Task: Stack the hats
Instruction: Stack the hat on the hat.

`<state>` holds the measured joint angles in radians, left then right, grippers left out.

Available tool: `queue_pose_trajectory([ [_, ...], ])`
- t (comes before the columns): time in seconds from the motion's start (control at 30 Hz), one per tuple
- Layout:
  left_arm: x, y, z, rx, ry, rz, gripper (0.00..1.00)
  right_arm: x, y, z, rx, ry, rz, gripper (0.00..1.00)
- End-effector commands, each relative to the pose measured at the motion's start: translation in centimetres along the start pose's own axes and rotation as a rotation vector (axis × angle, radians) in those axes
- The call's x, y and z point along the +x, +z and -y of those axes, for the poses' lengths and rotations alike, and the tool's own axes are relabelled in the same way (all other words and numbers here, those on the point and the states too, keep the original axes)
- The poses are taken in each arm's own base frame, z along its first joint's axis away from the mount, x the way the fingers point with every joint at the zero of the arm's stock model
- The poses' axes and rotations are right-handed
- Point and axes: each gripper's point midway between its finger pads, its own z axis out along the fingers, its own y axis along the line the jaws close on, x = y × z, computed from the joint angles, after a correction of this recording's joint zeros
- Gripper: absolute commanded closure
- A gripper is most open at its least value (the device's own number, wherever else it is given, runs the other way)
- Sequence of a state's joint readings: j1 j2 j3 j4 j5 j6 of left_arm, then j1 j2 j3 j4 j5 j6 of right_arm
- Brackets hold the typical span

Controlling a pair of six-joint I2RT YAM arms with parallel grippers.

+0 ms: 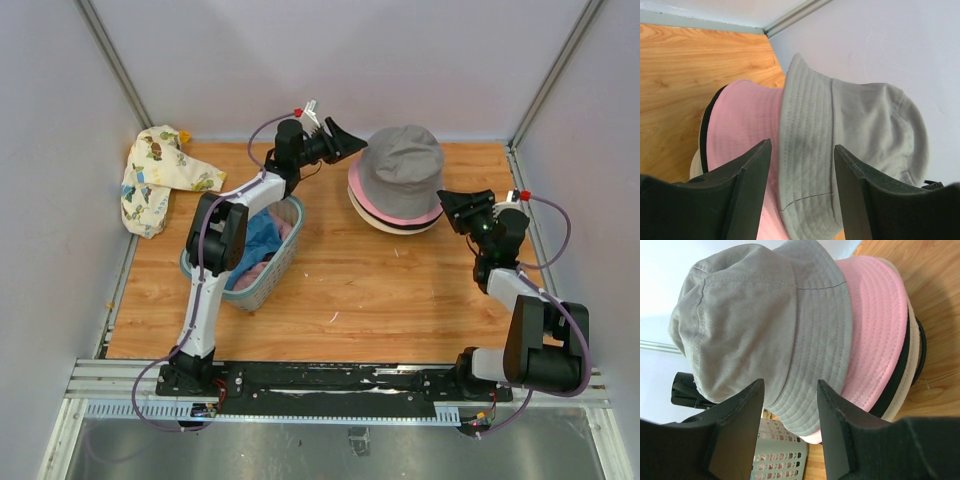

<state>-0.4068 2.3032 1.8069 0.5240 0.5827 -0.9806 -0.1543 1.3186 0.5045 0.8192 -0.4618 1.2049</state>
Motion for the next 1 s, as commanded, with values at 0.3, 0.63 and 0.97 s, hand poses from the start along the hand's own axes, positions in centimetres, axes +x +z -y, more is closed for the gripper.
queue_pose_trajectory([
  [0.3, -0.2, 1.2, -0.8, 0.065, -0.043, 0.011, 0.41, 1.0, 0.2, 1.3, 0.006, 0.004, -0.003, 0.52],
  [0.63, 0.0, 1.7, -0.2, 0.108, -0.058, 0.015, 0.41, 1.0, 1.1, 2.1, 0.006, 0.02, -0.001, 0.52],
  [0.97, 1.2, 2.3, -0.9, 0.119, -0.076, -0.006, 0.48, 1.3, 2.3, 2.5, -0.024, 0.059, -0.007, 0.52],
])
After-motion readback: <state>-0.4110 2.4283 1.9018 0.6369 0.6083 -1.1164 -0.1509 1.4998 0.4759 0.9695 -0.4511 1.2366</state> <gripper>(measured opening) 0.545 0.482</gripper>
